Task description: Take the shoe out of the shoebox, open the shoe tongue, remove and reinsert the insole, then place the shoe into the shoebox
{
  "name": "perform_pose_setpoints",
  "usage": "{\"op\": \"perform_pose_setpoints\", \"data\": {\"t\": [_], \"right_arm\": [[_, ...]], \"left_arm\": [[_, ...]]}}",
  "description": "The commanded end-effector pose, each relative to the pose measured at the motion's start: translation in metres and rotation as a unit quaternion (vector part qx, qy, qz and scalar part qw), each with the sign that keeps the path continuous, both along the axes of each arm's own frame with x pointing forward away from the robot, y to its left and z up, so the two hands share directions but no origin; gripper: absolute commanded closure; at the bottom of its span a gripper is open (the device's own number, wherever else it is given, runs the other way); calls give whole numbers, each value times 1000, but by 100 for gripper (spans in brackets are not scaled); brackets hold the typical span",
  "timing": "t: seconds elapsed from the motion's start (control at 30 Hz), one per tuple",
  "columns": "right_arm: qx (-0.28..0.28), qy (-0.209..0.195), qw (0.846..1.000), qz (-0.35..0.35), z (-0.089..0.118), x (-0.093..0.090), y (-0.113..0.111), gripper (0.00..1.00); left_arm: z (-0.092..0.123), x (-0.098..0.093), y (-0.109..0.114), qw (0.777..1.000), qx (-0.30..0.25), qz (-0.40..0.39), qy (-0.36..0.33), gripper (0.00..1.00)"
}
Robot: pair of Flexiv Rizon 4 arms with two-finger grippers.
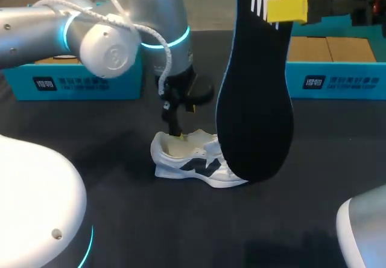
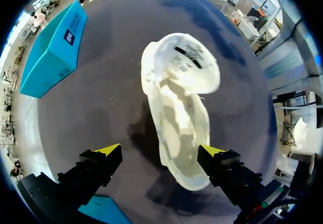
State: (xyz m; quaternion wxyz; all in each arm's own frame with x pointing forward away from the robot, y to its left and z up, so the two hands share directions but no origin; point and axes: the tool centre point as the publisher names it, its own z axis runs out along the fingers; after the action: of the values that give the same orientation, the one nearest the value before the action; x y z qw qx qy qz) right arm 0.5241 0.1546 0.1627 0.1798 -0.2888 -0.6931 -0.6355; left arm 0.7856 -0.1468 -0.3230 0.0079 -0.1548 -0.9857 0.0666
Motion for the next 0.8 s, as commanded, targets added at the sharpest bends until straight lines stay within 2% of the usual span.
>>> {"op": "perform_pose_setpoints", "data": {"t": [0.03, 0.23, 0.4, 0.67, 0.73, 0.77, 0.8], "right_arm": [[-2, 1, 1000, 0, 2, 2, 3, 100], [-2, 1, 1000, 0, 2, 2, 3, 100], [-2, 1, 1000, 0, 2, 2, 3, 100], [-2, 1, 1000, 0, 2, 2, 3, 100], [-2, 1, 1000, 0, 2, 2, 3, 100], [-2, 1, 1000, 0, 2, 2, 3, 100], [-2, 1, 1000, 0, 2, 2, 3, 100]], "left_arm": [[-19, 9, -20, 1000, 4, 11, 3, 0], [-34, 8, -29, 1000, -1, 27, 5, 0], [-51, -2, -36, 999, 1, 30, 13, 0], [-61, -7, -42, 999, -3, 33, 14, 0], [-64, -10, -42, 999, -2, 33, 14, 11], [-64, -10, -42, 999, -2, 33, 14, 11], [-65, -10, -42, 999, 0, 33, 13, 25]]}}
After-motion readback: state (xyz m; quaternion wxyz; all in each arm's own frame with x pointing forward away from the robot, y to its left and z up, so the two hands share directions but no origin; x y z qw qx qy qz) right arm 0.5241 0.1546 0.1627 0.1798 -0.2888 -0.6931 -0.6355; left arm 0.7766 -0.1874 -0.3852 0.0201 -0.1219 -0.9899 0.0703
